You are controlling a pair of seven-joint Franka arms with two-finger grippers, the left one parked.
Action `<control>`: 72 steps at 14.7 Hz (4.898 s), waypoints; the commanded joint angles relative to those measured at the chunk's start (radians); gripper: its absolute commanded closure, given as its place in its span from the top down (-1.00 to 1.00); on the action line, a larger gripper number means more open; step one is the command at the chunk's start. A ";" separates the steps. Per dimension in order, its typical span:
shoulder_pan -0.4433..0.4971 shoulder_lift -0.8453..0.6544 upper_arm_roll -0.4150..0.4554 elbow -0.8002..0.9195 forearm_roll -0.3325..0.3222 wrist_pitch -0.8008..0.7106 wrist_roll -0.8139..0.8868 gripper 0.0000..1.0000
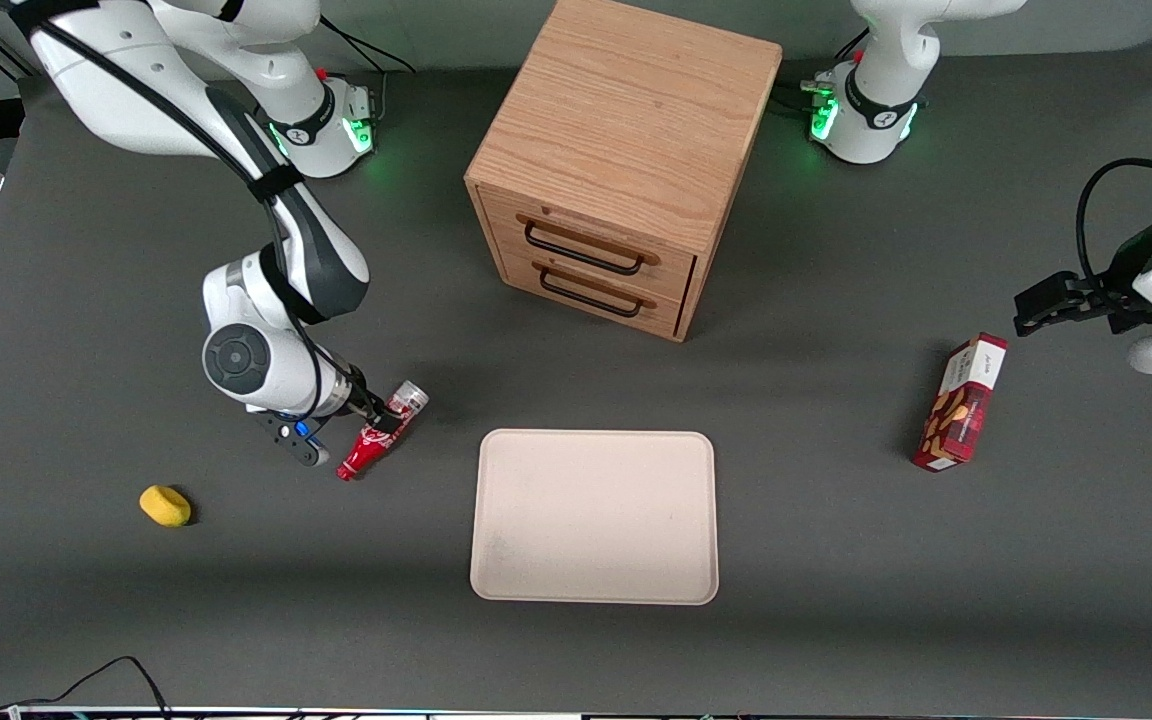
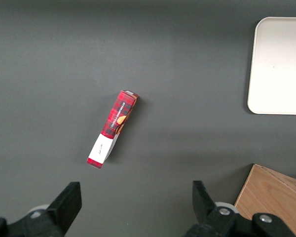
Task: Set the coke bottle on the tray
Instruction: 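Close the right gripper around the bottle's body, then lift the bottle and tilt it upright with the right gripper, then carry the upright bottle over the cream tray with the right gripper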
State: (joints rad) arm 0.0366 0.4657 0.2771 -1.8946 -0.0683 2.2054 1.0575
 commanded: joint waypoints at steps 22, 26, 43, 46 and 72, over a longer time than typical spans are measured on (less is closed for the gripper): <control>-0.012 0.018 -0.012 -0.003 -0.090 0.072 -0.075 -0.86; -0.018 -0.157 -0.013 0.105 -0.073 -0.246 -0.299 -0.89; 0.031 0.151 0.226 0.808 0.056 -0.529 -0.530 -0.91; 0.032 0.264 0.225 0.784 0.029 -0.422 -0.530 -0.91; 0.108 0.625 0.195 0.758 -0.208 0.069 -0.427 1.00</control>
State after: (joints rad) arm 0.1277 1.0801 0.4781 -1.1628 -0.2182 2.2626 0.5710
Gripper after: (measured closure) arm 0.330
